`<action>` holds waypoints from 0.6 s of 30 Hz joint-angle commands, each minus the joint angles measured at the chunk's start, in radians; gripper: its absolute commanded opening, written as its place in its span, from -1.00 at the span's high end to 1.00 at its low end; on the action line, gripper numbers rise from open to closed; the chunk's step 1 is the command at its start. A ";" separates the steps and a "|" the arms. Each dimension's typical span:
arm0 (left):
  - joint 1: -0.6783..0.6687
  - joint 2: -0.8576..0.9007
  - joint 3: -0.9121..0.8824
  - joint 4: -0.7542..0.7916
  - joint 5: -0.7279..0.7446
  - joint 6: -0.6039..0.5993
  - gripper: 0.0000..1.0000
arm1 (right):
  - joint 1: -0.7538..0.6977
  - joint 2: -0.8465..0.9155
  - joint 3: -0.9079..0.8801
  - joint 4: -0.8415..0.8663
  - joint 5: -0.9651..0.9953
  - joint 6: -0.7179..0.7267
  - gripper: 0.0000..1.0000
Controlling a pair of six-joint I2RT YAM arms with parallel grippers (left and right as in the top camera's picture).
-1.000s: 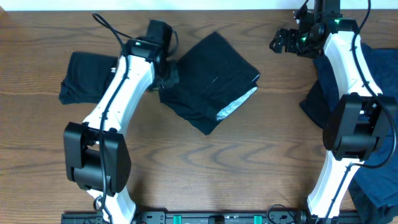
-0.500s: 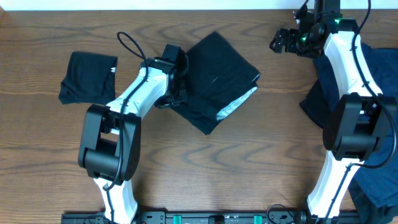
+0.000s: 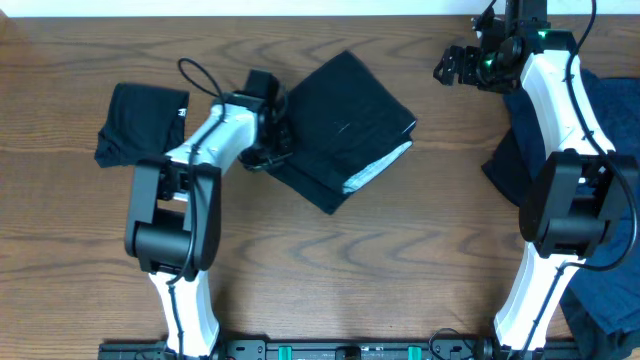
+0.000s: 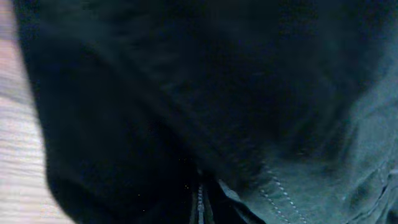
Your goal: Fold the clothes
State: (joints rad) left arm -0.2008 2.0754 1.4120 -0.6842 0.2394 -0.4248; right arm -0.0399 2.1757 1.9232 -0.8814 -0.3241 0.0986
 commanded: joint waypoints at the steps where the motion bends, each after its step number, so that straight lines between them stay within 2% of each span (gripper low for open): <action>1: 0.090 0.048 -0.011 0.026 -0.102 0.072 0.88 | 0.000 -0.004 0.008 -0.001 0.000 0.001 -0.98; 6: 0.157 0.048 -0.005 0.133 -0.116 0.072 0.87 | 0.000 -0.004 0.008 -0.001 0.000 0.001 -0.98; 8: 0.164 0.048 0.014 0.140 -0.117 0.073 0.66 | 0.000 -0.004 0.008 -0.001 0.000 0.001 -0.98; 9: 0.165 0.048 0.031 0.136 -0.116 0.077 0.44 | 0.000 -0.004 0.008 -0.001 0.000 0.001 -0.98; 10: 0.165 0.046 0.048 0.126 -0.117 0.077 0.36 | 0.000 -0.004 0.008 -0.001 0.000 0.001 -0.98; 11: 0.162 0.040 0.070 0.109 -0.117 0.077 0.28 | 0.000 -0.004 0.008 -0.001 0.000 0.001 -0.98; 14: 0.152 0.007 0.135 0.030 -0.117 0.076 -0.14 | 0.000 -0.004 0.008 -0.001 0.000 0.001 -0.99; 18: 0.133 -0.071 0.185 -0.090 -0.117 0.053 -0.47 | 0.000 -0.004 0.008 -0.001 0.000 0.001 -0.98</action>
State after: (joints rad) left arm -0.0505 2.0838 1.5517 -0.7296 0.1360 -0.3626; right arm -0.0399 2.1757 1.9232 -0.8818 -0.3241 0.0986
